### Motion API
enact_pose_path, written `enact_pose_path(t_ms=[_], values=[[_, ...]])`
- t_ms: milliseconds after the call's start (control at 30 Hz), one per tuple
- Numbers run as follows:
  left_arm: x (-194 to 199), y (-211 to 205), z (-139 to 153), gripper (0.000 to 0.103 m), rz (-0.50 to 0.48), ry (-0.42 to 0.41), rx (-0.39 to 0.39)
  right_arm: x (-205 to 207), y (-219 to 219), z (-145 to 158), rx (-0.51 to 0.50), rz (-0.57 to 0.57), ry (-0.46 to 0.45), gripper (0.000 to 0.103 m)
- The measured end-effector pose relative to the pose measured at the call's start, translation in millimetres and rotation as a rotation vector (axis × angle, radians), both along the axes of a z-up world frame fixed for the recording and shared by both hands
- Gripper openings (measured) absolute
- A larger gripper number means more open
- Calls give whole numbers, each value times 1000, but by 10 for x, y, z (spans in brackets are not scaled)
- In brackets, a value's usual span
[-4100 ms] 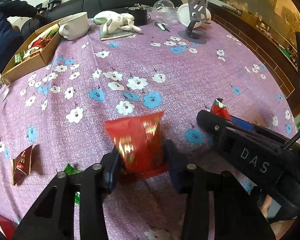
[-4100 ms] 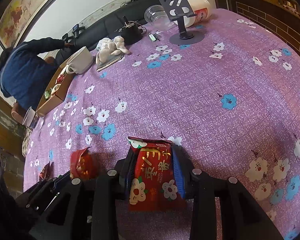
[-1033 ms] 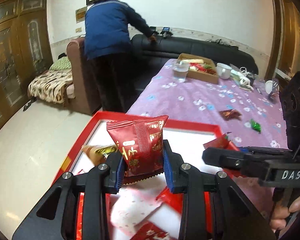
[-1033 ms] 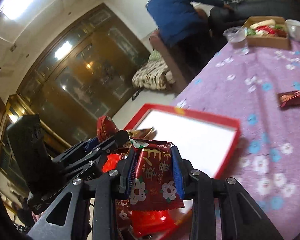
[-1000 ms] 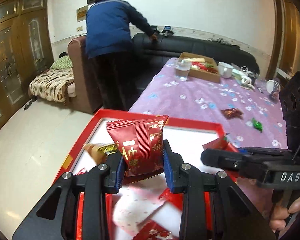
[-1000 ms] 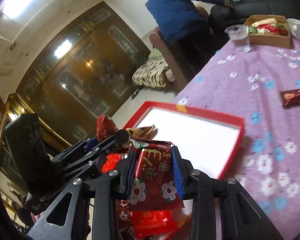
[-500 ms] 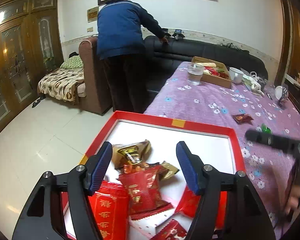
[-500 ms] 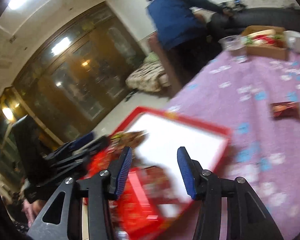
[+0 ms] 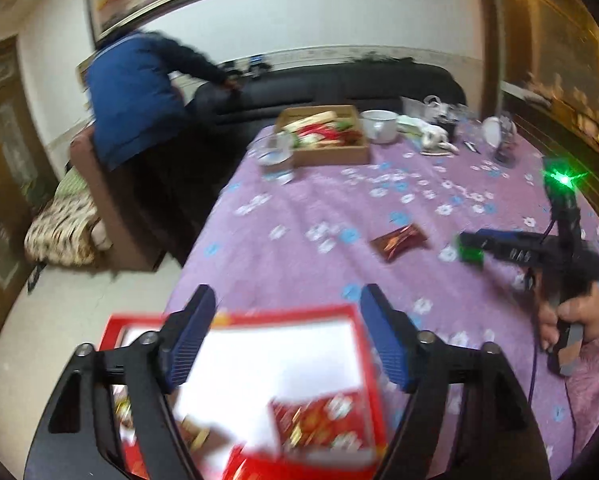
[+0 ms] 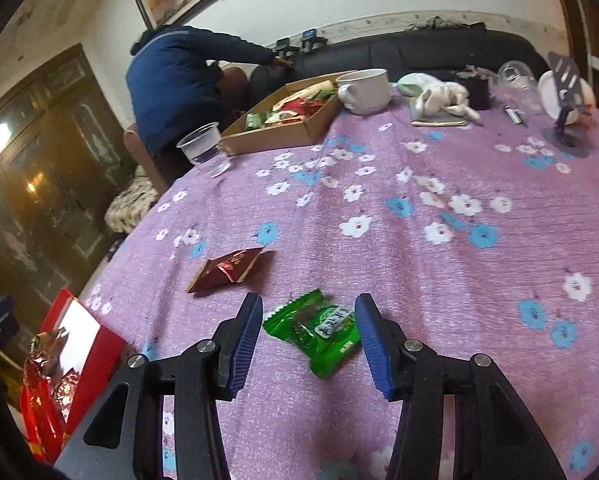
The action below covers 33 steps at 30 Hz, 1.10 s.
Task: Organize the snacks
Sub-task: 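Grasp the green packet with the right tool while left grasps brown chocolate packet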
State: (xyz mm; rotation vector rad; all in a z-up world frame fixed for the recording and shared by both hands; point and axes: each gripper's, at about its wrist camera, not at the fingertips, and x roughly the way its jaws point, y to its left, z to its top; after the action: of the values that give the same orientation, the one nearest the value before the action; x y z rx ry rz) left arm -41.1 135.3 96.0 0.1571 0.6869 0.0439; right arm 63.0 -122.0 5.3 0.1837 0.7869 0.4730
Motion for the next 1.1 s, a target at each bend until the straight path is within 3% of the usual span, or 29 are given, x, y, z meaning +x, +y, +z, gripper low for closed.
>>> enact_pose_path(t_ms=[233, 400, 467, 600, 900, 1100], values=[[477, -450, -118, 77, -122, 86, 93, 124, 211, -129, -49, 23, 64, 51], [711, -604, -205, 77, -169, 143, 168, 111, 346, -122, -209, 7, 35, 41], [800, -649, -234, 77, -168, 155, 203, 105, 330, -120, -209, -16, 41, 38], [959, -795, -312, 77, -202, 183, 258, 129, 154, -81, -119, -57, 81, 30], [1276, -1235, -681, 77, -343, 267, 385, 291, -506, -209, 332, -144, 323, 28], [1476, -1314, -864, 77, -389, 319, 429, 318, -512, -231, 362, -143, 351, 29]])
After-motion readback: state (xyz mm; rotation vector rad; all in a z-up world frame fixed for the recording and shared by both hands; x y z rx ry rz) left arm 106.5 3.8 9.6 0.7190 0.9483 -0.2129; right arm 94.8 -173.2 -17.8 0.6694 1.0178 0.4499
